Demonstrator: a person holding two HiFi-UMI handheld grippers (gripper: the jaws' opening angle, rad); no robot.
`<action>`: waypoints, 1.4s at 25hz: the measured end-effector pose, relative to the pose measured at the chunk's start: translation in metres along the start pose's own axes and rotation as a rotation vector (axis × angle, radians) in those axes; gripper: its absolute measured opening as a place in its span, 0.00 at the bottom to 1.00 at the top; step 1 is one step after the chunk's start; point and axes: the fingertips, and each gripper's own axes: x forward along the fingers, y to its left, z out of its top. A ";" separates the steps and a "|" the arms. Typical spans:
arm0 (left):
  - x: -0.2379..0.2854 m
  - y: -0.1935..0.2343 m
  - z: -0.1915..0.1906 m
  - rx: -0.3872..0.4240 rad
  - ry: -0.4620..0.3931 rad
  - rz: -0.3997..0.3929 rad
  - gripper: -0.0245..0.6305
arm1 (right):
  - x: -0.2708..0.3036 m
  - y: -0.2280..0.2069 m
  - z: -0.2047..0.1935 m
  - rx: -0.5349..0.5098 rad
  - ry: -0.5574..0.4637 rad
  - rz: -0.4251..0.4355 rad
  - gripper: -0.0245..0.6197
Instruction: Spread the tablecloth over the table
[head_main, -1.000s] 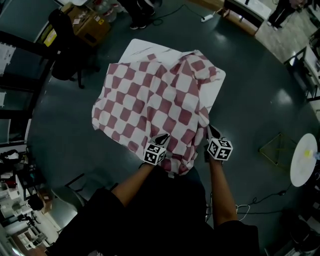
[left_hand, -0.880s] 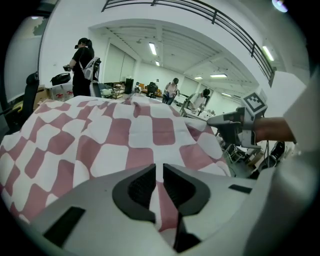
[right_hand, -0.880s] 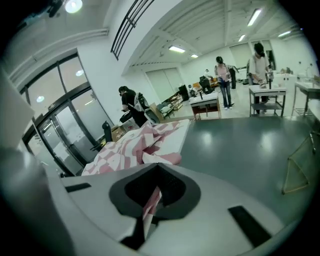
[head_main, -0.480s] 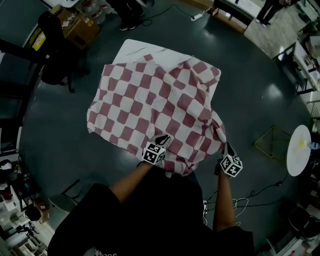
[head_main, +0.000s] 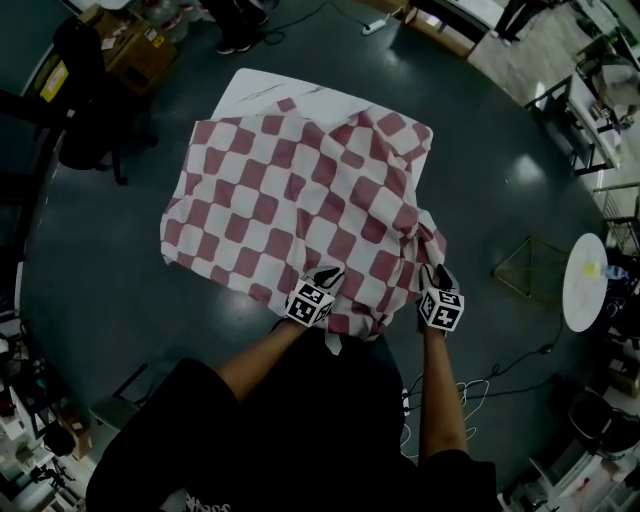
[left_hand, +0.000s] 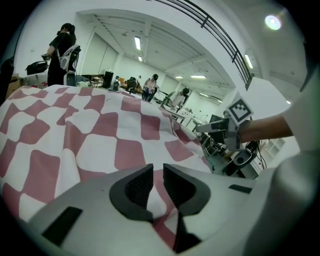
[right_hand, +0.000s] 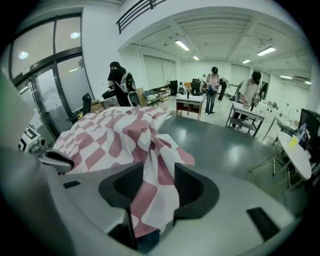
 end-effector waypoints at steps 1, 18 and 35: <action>0.001 -0.003 -0.002 0.013 0.004 -0.005 0.12 | 0.006 0.000 -0.004 -0.019 0.015 0.006 0.35; 0.016 -0.019 -0.026 -0.019 0.060 0.259 0.15 | 0.026 -0.037 0.022 -0.158 -0.022 0.273 0.06; 0.002 -0.035 -0.074 -0.094 0.095 0.211 0.17 | -0.023 -0.124 -0.071 0.086 0.088 0.087 0.12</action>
